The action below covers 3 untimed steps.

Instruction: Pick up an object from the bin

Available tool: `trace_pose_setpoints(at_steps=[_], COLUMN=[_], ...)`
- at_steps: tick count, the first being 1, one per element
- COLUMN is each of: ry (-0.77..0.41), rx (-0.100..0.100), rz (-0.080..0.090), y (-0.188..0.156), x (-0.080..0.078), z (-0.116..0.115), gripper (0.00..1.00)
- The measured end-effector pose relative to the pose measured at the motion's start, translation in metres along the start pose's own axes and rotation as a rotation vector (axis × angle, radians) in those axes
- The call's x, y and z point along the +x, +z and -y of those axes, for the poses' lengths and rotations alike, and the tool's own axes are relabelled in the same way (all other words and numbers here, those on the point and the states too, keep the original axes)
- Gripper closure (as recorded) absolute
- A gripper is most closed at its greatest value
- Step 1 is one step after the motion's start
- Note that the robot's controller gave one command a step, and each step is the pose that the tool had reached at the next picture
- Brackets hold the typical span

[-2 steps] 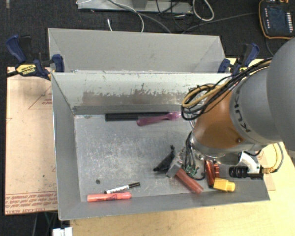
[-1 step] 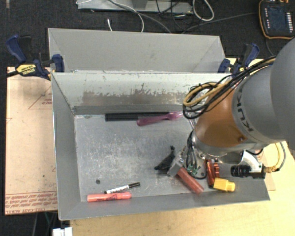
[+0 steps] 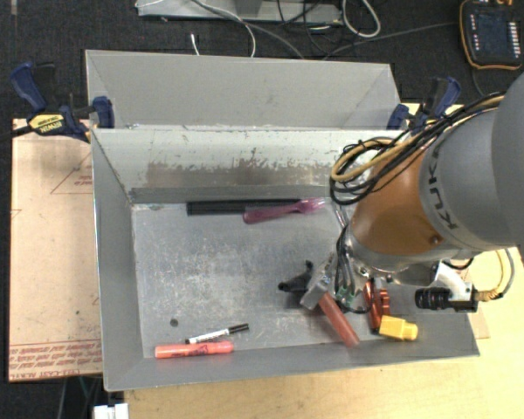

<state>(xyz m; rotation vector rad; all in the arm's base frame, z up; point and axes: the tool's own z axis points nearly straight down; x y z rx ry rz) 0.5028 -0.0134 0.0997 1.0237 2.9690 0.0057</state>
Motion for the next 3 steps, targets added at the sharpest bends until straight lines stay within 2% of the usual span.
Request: trace_pose_setpoints(at_steps=[2, 3], ry=[-0.001, -0.002], rx=[0.000, 0.006], rz=[0.000, -0.008], y=[-0.017, -0.045], x=[0.000, 0.002], z=[0.000, 0.001], gripper=[1.00, 1.00])
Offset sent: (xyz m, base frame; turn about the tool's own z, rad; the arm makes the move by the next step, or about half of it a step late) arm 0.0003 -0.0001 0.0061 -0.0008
